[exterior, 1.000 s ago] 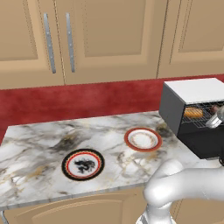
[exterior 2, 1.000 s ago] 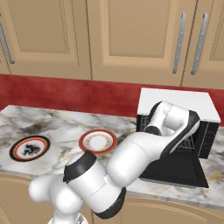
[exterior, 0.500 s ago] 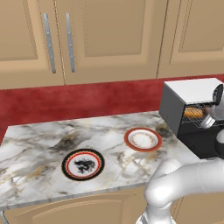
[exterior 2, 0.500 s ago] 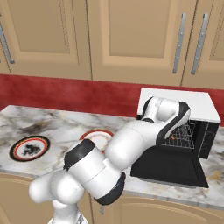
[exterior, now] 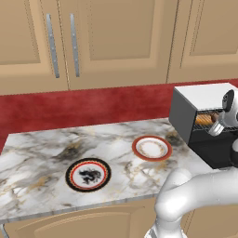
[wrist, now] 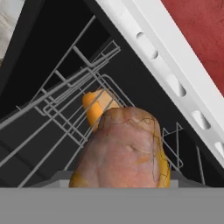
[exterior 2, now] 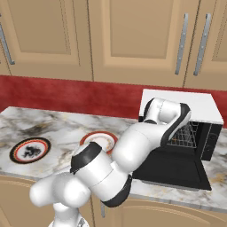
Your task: Open the toaster oven door. Place the hotdog bun on the bottom rack in the toaster oven and place the chicken drumstick on the top rack.
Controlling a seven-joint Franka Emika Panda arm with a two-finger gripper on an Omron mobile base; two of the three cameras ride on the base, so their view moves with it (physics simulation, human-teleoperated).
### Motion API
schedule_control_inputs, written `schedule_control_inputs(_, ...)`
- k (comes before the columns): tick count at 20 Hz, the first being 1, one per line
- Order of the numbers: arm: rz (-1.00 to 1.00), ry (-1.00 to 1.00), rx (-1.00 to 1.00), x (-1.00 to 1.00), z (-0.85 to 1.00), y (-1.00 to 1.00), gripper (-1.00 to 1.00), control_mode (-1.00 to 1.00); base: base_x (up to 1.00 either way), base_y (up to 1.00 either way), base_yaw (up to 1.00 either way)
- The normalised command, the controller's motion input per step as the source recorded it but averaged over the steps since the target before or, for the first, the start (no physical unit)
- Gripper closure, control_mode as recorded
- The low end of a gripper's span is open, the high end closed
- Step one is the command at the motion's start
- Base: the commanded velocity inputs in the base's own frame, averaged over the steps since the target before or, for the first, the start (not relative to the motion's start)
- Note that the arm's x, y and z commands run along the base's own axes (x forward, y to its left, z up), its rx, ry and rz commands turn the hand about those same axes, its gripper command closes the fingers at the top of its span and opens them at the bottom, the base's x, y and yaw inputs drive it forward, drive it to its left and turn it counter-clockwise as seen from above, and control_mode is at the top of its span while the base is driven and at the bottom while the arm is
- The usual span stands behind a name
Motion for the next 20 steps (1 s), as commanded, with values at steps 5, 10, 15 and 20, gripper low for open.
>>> schedule_control_inputs(5, 0.02, 0.34, 0.18, 0.00, 0.41, -0.30, 1.00, -1.00, 0.00, 0.00, 0.00)
schedule_control_inputs(10, 0.01, 0.40, 0.12, 0.00, 0.42, -0.30, -1.00, -1.00, 0.00, 0.00, 0.00)
schedule_control_inputs(15, 0.02, 0.36, 0.15, 0.00, 0.44, -0.34, -1.00, -1.00, 0.00, 0.00, 0.00)
schedule_control_inputs(20, 0.01, 0.30, 0.21, 0.00, 0.52, -0.34, -1.00, -1.00, 0.00, 0.00, 0.00)
